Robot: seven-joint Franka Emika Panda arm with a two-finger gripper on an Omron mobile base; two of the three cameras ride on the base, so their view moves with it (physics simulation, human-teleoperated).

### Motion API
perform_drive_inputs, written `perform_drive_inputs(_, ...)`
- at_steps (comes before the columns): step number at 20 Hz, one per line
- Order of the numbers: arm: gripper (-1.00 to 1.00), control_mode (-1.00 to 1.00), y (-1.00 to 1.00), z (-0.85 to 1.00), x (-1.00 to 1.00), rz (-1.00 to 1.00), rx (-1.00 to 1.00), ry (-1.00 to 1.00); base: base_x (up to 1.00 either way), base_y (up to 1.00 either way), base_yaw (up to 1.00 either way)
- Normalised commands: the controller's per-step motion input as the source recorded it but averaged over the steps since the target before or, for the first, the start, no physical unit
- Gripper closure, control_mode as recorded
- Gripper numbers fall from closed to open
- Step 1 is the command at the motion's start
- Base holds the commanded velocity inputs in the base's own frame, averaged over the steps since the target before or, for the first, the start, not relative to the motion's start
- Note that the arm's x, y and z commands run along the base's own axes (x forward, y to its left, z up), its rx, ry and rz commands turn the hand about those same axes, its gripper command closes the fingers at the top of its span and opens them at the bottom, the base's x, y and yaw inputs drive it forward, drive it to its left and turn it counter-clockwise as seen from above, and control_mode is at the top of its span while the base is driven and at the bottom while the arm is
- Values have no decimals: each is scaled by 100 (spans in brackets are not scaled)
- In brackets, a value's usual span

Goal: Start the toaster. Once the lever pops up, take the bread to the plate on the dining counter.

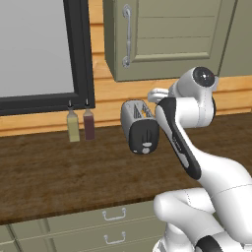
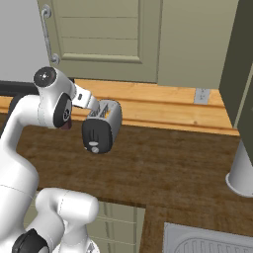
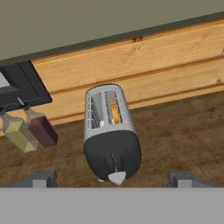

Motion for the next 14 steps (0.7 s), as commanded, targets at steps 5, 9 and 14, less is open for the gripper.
perform_drive_inputs(5,-100,-100,0,0,0,0,0,0,0,0,0)
perform_drive_inputs(9,-100,-100,0,0,0,0,0,0,0,0,0)
perform_drive_inputs(14,-100,-100,0,0,0,0,0,0,0,0,0)
